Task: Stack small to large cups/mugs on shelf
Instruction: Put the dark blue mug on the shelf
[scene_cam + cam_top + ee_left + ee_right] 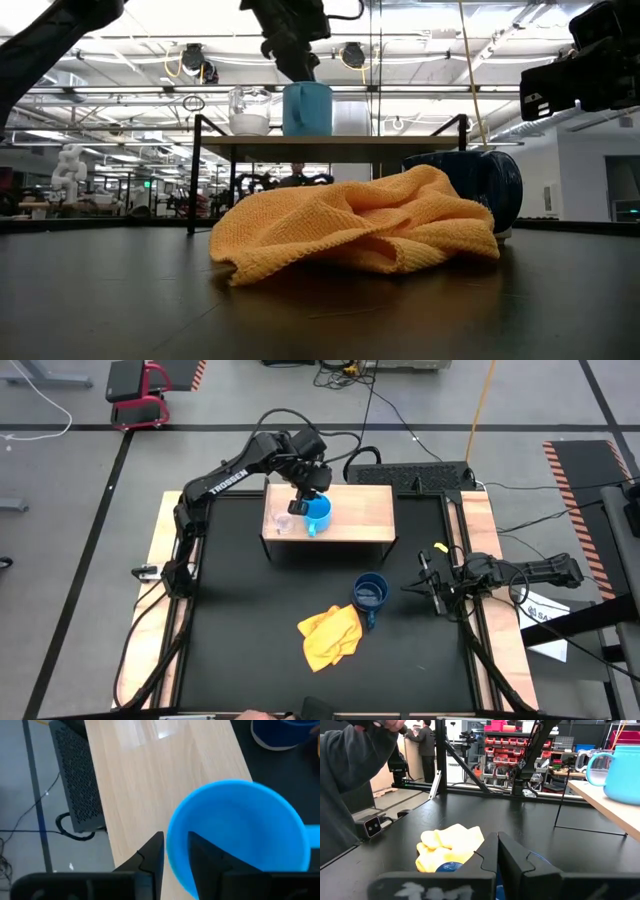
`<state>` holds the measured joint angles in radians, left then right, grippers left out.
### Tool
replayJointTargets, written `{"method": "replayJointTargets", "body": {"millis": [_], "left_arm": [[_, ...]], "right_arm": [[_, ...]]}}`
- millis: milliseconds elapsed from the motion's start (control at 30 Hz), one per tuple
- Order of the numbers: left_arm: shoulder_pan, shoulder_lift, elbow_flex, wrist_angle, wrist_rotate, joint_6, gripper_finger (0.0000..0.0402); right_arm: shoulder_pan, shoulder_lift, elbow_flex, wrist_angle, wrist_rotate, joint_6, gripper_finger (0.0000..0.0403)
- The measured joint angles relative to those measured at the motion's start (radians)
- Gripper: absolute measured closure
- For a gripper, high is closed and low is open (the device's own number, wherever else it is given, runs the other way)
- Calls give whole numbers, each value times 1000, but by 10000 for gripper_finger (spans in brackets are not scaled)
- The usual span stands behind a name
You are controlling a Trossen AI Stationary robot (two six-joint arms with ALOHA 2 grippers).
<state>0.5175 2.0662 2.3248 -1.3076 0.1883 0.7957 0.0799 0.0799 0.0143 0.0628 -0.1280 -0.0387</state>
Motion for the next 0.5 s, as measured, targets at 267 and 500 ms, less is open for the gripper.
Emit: {"method": "replayJointTargets", "body": {"millis": [267,500], "left_arm": [[18,-35,15,4,103,-29,313],[22,-38,15,2,122,-42,313]], "right_arm": [[0,0,0,12,0,0,403],[0,0,0,16,0,0,403]]}}
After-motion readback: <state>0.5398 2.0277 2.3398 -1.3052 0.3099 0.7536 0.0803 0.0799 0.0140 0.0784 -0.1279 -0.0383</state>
